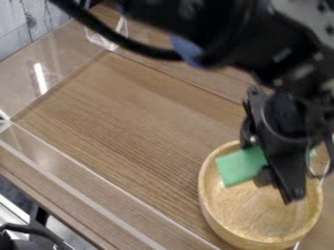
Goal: Put green stick into wooden bowl
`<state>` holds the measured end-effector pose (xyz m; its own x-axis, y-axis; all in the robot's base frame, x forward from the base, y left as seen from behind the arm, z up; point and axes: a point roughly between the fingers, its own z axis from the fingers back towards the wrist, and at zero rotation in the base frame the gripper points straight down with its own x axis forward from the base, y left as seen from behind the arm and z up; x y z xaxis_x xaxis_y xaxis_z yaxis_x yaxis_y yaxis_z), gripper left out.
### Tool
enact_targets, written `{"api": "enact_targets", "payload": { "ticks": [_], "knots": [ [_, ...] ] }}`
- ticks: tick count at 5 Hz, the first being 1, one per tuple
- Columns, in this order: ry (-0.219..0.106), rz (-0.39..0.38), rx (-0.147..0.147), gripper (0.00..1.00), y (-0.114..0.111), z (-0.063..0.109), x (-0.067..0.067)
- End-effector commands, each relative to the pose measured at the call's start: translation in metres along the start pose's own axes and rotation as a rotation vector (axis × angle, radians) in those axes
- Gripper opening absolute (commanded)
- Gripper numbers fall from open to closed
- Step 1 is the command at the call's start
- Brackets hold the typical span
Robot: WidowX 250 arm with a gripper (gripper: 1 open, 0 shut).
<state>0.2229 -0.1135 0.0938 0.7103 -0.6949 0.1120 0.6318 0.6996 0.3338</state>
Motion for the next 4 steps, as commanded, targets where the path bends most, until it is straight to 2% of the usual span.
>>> {"api": "enact_targets", "payload": {
  "ticks": [1,2,4],
  "knots": [
    [-0.024,0.061,0.028,0.00,0.023,0.013,0.000],
    [-0.017,0.126,0.068,0.00,0.052,0.022,-0.006],
    [-0.055,0.043,0.036,0.00,0.006,0.011,0.002]
  ]
}}
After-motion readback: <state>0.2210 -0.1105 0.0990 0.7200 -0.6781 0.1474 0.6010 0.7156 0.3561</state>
